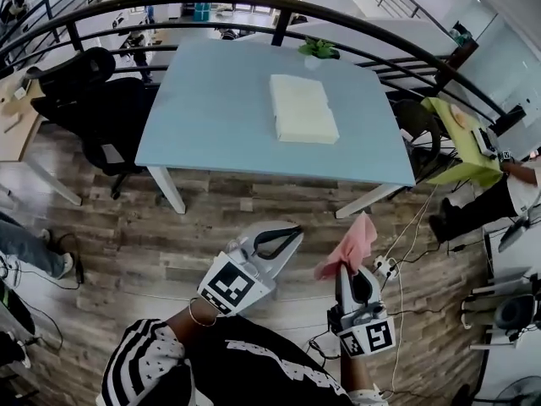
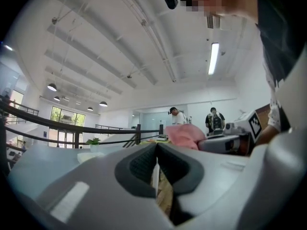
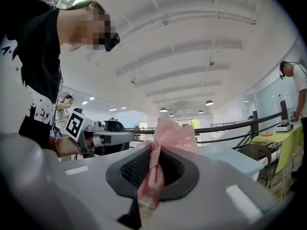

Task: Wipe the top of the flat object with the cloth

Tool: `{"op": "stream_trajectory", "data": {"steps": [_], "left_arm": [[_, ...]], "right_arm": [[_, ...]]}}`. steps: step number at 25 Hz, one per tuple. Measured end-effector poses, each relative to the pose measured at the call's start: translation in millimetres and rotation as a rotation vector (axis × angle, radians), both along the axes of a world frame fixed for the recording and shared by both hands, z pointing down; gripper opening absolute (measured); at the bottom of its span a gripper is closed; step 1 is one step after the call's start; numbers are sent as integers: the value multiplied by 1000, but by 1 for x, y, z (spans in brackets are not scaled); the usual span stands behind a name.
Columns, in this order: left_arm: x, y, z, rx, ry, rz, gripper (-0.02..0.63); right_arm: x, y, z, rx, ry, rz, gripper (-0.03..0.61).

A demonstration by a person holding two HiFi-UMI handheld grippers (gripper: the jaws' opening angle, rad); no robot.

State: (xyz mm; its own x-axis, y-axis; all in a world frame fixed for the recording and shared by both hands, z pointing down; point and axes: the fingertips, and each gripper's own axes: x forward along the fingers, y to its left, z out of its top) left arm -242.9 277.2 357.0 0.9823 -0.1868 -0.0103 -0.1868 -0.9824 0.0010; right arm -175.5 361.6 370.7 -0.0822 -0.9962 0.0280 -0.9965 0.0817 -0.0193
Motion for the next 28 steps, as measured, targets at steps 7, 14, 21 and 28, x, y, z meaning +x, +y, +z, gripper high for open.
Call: {"op": "stream_trajectory", "data": {"steps": [7, 14, 21, 28], "left_arm": [[36, -64, -13, -4, -15, 32, 0], [32, -129, -20, 62, -15, -12, 0], [21, -183, -19, 57, -30, -93, 0], [22, -203, -3, 42, -57, -123, 0]], "right_arm": [[33, -60, -21, -12, 9, 34, 23], [42, -123, -17, 17, 7, 13, 23], [35, -182, -22, 46, 8, -74, 23], [43, -209, -6, 11, -1, -108, 23]]}}
